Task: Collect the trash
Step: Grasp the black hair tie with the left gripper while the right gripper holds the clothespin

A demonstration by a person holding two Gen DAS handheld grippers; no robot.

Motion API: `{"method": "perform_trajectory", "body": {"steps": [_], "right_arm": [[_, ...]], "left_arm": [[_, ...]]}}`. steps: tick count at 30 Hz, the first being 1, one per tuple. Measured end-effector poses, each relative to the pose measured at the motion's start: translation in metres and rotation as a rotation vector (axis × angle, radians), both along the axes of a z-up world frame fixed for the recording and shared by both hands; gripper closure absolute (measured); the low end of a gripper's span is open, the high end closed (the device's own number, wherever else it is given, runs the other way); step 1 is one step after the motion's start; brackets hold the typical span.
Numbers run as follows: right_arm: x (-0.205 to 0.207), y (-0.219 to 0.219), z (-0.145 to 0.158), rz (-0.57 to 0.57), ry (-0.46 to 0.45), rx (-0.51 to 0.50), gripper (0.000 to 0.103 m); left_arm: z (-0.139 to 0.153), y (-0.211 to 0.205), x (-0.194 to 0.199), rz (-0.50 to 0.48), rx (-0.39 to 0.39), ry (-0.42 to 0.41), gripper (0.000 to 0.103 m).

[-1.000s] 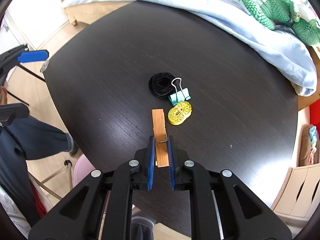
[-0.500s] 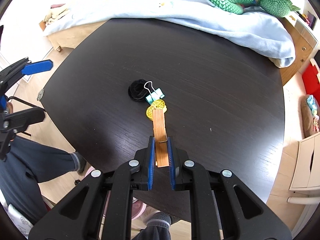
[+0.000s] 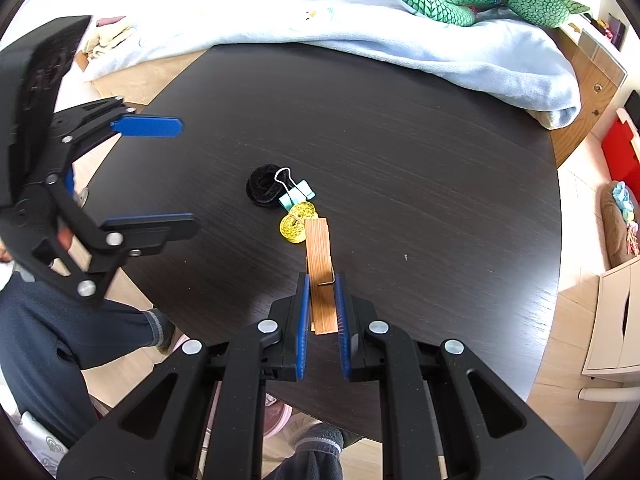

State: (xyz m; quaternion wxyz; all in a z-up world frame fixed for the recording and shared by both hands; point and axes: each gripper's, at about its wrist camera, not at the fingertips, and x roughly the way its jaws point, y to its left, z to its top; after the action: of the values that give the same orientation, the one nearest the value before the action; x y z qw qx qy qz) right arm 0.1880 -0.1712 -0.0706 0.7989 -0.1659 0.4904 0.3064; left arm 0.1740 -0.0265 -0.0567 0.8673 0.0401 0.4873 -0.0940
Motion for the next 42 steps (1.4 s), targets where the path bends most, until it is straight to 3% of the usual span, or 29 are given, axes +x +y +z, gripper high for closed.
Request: {"method": "perform_trajectory", "body": {"steps": [10,15,20,23,29,38,42], "right_arm": [[0.003,-0.002,-0.005,-0.007,0.009,-0.01,0.091],[0.005,-0.003,-0.008,-0.01,0.013,-0.014,0.091],[0.006,-0.003,-0.008,-0.01,0.014,-0.014,0.091],[0.006,-0.003,-0.01,-0.014,0.016,-0.014,0.091],[0.007,-0.002,-0.013,-0.01,0.019,-0.012,0.091],[0.007,-0.003,-0.013,-0.016,0.017,-0.004,0.091],[0.002,-0.005,-0.01,-0.015,0.009,0.01,0.091]], "left_arm": [[-0.023,-0.004,0.019,-0.034,0.017,0.033,0.009],[-0.032,-0.004,0.027,-0.039,0.019,0.054,0.027],[-0.035,-0.005,0.03,-0.047,0.009,0.058,0.033],[-0.039,-0.008,0.032,-0.061,0.018,0.064,0.05],[-0.041,-0.008,0.034,-0.056,0.021,0.074,0.067],[-0.036,-0.005,0.028,-0.026,0.021,0.07,0.08],[-0.028,-0.002,0.017,-0.004,0.011,0.065,0.08]]}}
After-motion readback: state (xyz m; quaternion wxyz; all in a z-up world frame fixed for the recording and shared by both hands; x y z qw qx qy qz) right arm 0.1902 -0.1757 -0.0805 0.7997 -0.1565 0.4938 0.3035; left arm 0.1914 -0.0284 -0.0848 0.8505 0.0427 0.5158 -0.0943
